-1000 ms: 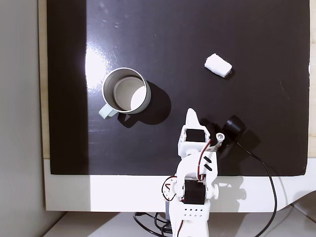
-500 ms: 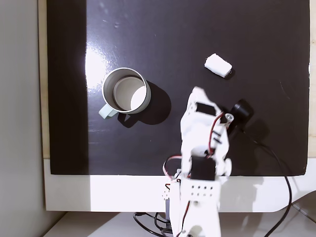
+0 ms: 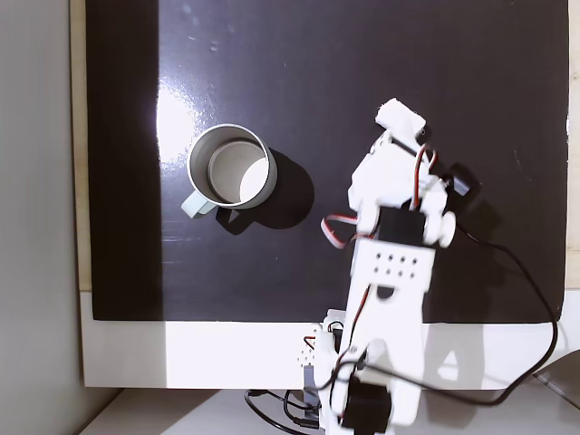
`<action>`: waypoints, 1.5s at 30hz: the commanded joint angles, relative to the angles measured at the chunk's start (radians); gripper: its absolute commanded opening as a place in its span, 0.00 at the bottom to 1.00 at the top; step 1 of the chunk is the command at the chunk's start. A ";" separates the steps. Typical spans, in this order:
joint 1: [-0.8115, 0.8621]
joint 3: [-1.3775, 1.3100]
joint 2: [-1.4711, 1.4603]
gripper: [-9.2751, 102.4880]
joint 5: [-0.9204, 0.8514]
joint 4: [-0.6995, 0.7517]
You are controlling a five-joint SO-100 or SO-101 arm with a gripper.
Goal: Grasp a gauze and put it in the cup.
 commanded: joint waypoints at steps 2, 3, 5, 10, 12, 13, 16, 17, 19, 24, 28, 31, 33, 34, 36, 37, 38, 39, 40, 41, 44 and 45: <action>0.043 -0.144 -0.114 0.34 0.025 0.029; 0.051 -0.164 -0.143 0.34 0.026 0.032; 0.055 -0.207 -0.206 0.35 0.028 0.041; 0.048 -0.308 -0.354 0.35 0.014 0.067; 0.048 -0.356 -0.419 0.35 0.012 0.084; 0.046 -0.382 -0.449 0.35 0.012 0.092; 0.043 -0.449 -0.531 0.35 0.014 0.114; 0.041 -0.469 -0.552 0.35 0.014 0.120; 0.040 -0.500 -0.584 0.35 0.014 0.124; 0.041 -0.589 -0.666 0.35 0.020 0.143; 0.052 -0.664 -0.732 0.35 0.021 0.164; 0.064 -0.707 -0.773 0.34 0.020 0.173; 0.071 -0.736 -0.799 0.34 0.018 0.184; 0.074 -0.752 -0.811 0.34 0.018 0.192; 0.080 -0.776 -0.830 0.33 0.017 0.204; 0.081 -0.785 -0.836 0.31 0.015 0.207; 0.083 -0.790 -0.839 0.31 0.015 0.210; 0.084 -0.792 -0.842 0.29 0.015 0.210; 0.086 -0.793 -0.844 0.27 0.015 0.210; 0.089 -0.796 -0.845 0.26 0.020 0.210; 0.097 -0.799 -0.848 0.21 0.032 0.210; 0.098 -0.801 -0.848 0.18 0.034 0.210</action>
